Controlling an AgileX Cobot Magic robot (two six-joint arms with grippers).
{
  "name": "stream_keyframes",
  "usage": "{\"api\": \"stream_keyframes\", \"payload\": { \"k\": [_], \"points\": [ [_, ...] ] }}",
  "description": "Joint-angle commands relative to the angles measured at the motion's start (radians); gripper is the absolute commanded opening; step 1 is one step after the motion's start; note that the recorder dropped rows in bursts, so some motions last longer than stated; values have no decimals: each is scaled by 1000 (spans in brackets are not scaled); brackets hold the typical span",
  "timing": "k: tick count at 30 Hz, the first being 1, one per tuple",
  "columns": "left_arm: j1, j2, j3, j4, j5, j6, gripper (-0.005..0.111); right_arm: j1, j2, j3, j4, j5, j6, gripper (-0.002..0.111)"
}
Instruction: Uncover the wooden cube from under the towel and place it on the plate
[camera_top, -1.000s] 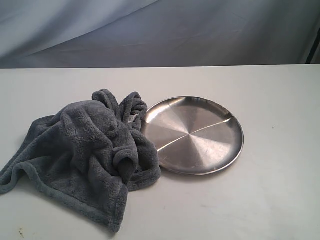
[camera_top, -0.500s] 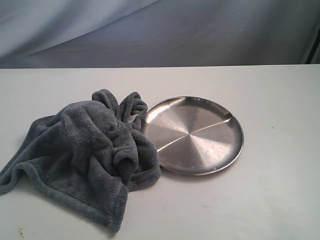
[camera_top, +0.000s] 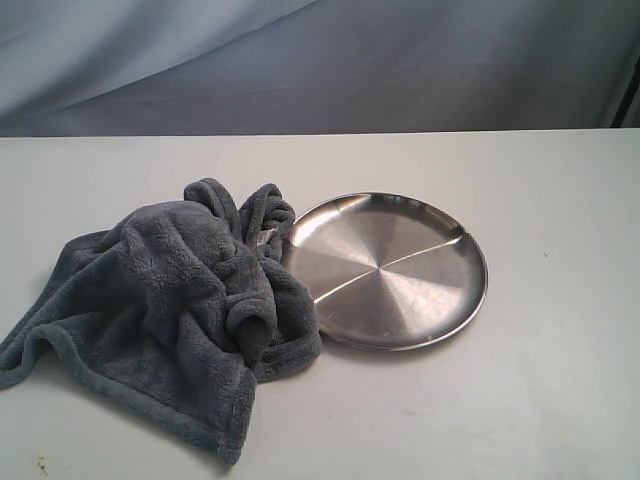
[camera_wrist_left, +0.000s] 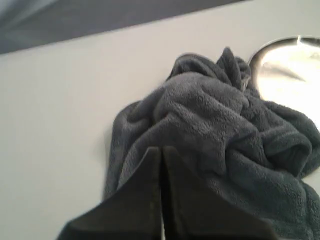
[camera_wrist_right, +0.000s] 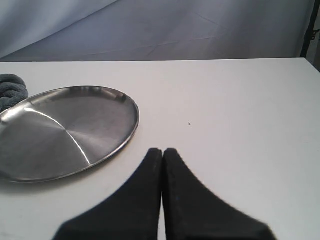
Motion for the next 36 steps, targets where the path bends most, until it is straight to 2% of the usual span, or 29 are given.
{"api": "stream_keyframes", "payload": {
  "k": [1, 9, 13, 14, 18, 22, 24, 26, 28, 30, 33, 34, 36],
  "points": [
    [-2, 87, -7, -17, 25, -51, 0, 4, -1, 1, 1, 1, 3, 0],
    [-2, 176, -18, -260, -12, -85, 0, 4, -1, 1, 1, 1, 3, 0],
    [-11, 347, -123, -194, 213, -72, 0, 4, -1, 1, 1, 1, 3, 0],
    [-24, 394, -149, -185, 235, -72, 0, 4, -1, 1, 1, 1, 3, 0],
    [-103, 542, -234, -45, 199, -25, 0, 4, -1, 1, 1, 1, 3, 0],
    [-223, 653, -258, 63, 111, -28, 1, 4, -1, 1, 1, 1, 3, 0],
    [-265, 689, -258, 63, 79, -72, 4, 4, -1, 1, 1, 1, 3, 0],
    [-294, 729, -258, 63, 28, -214, 10, 4, -1, 1, 1, 1, 3, 0],
    [-308, 762, -258, 63, -31, -379, 19, 4, -1, 1, 1, 1, 3, 0],
    [-315, 786, -258, 61, -70, -453, 28, 4, -1, 1, 1, 1, 3, 0],
    [-334, 805, -260, 46, -115, -435, 45, 4, -1, 1, 1, 1, 3, 0],
    [-346, 807, -266, 35, -115, -414, 48, 4, -1, 1, 1, 1, 3, 0],
    [-376, 807, -291, -27, -79, -356, 47, 4, -1, 1, 1, 1, 3, 0]
  ]
}}
